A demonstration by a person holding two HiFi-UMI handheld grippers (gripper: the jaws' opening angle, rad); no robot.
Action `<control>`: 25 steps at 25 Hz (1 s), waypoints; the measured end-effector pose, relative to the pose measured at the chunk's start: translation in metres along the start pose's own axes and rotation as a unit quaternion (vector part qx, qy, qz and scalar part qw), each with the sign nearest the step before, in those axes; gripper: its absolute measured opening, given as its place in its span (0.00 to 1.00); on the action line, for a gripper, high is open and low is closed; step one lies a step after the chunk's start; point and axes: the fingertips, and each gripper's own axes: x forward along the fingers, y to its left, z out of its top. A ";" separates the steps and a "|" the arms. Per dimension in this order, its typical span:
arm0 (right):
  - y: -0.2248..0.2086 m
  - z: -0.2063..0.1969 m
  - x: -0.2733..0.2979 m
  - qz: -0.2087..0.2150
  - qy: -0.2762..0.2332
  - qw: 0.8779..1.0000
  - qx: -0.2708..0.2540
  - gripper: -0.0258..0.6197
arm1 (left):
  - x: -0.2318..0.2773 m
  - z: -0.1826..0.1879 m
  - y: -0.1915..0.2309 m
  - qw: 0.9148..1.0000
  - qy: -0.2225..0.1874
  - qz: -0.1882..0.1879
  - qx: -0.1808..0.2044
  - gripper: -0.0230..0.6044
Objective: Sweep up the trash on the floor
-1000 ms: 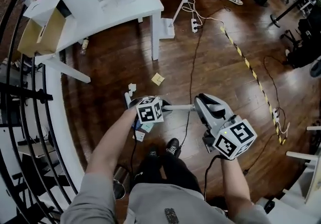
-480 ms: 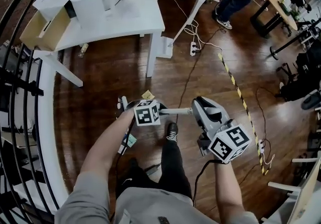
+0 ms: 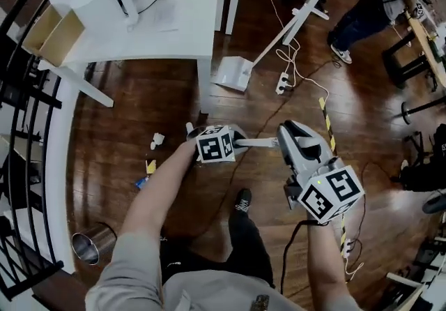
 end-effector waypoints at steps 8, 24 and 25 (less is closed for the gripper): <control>-0.067 -0.011 0.063 0.020 0.033 0.998 -0.053 0.13 | 0.059 0.000 0.089 0.998 -0.038 0.035 -0.035 0.13; 0.004 -0.052 0.153 0.093 0.065 0.994 0.000 0.13 | -0.005 -0.117 0.063 0.986 -0.036 0.052 -0.153 0.14; 0.016 -0.054 0.155 0.100 0.067 0.993 0.000 0.13 | -0.013 -0.123 0.055 0.985 -0.037 0.054 -0.160 0.14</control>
